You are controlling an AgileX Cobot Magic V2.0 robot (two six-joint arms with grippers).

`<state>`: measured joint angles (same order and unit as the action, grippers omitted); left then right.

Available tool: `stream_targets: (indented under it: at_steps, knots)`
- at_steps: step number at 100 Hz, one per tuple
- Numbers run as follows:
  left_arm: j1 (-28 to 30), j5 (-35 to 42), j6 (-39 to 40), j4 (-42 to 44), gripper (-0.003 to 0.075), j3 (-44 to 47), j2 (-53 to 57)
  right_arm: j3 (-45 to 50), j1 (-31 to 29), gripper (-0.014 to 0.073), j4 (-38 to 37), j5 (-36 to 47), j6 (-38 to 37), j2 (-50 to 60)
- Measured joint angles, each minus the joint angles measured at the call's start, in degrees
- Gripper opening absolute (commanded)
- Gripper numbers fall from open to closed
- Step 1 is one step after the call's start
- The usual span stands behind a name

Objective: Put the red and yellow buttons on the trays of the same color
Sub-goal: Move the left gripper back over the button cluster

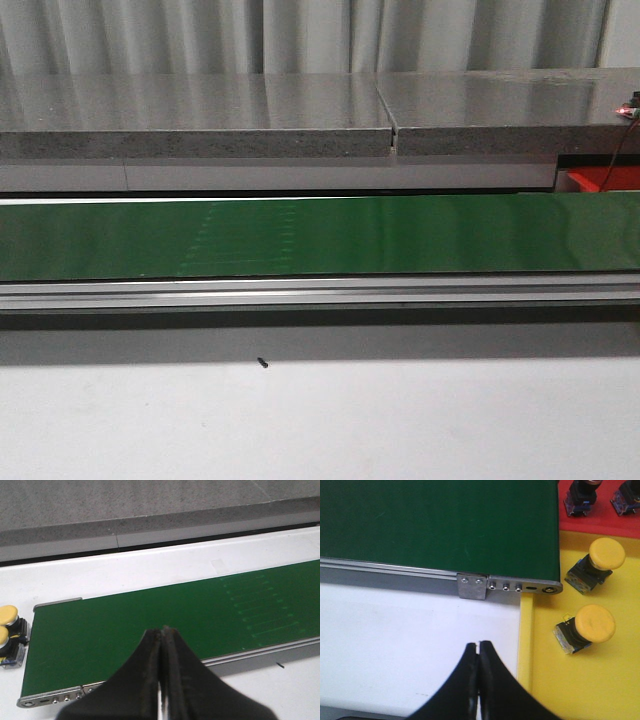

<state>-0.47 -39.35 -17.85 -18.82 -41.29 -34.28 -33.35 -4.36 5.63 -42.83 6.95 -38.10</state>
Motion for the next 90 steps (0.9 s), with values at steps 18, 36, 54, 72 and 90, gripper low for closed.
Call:
stream_targets:
  at_steps: [18, 36, 54, 72, 90]
  knots:
    - [0.0, 4.3, 3.4, 4.0, -0.002, 0.0, -7.5, 0.0, 0.0, -0.0066, 0.0, 0.0, 0.0, 0.0]
    - [3.7, 9.1, 4.2, 4.5, -0.002, 0.0, -14.5, 0.0, 0.0, -0.0066, 0.0, 0.0, 0.0, 0.0]
    - [11.1, 11.3, 5.8, 6.0, -0.002, -0.1, -19.2, 0.0, 0.0, -0.0066, 0.0, 0.0, 0.0, 0.0]
    - [16.5, 12.7, 12.3, 12.0, -0.002, -0.7, -23.1, 0.0, 0.0, -0.0066, 0.0, 0.0, 0.0, 0.0]
    - [21.8, 13.9, 13.1, 11.1, -0.0001, -3.2, -27.6, 0.0, 0.0, -0.0066, 0.0, 0.0, 0.0, 0.0]
